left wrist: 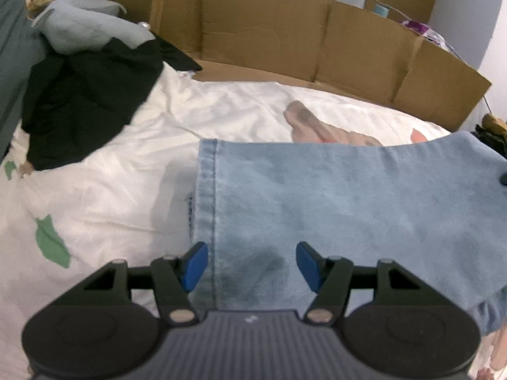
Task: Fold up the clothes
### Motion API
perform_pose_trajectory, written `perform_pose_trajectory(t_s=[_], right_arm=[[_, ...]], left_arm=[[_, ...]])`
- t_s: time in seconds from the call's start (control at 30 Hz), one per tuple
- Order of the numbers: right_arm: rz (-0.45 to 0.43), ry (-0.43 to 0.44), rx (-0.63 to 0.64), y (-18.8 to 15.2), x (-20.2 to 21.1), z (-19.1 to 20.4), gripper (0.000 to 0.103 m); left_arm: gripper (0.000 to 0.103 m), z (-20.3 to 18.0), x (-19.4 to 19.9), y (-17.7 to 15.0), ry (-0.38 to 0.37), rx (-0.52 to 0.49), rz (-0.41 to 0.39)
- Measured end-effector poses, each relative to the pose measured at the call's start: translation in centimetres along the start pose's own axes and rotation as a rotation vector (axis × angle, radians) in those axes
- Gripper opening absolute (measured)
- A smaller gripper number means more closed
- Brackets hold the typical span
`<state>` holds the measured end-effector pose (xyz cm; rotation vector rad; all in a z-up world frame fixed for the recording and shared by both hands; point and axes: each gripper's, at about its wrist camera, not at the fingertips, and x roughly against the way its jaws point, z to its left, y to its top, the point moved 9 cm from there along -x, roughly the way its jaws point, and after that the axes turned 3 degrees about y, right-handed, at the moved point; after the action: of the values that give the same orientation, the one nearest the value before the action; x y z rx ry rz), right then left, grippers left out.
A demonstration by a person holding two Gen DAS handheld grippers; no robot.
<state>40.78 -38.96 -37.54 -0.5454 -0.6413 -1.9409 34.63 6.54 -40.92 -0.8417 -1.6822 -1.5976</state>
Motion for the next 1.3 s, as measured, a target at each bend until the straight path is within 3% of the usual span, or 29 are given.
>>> perform_pose_trajectory(t_s=[0.2,0.47,0.7,1.0,1.17,1.3], right_arm=[[0.022,-0.088,-0.003,-0.4,-2.5,-3.6,0.007],[0.072,-0.072,0.013,-1.1,-3.5,-5.9,0.031],[0.120,-0.050,0.001,-4.3,-1.9,-8.0,0.033],[0.109,-0.036,-0.079,-9.7,0.7,-9.4,0.034],[0.075,-0.027,-0.147,-10.9,1.6,-9.7,0.034],[0.039,0.029,-0.194,-10.5,3.2,-9.0,0.033]], left_arm=[[0.065,-1.0,-0.1,-0.6,-0.008,-0.049,0.016],[0.066,-1.1,-0.1,-0.7,-0.006,-0.030,0.027],[0.066,-1.4,0.7,-0.2,-0.004,-0.020,0.023],[0.066,-1.4,1.7,-0.1,0.002,0.083,0.065],[0.066,-2.8,2.5,0.6,-0.004,0.028,0.060],[0.066,-4.3,3.5,1.2,-0.021,-0.030,0.049]])
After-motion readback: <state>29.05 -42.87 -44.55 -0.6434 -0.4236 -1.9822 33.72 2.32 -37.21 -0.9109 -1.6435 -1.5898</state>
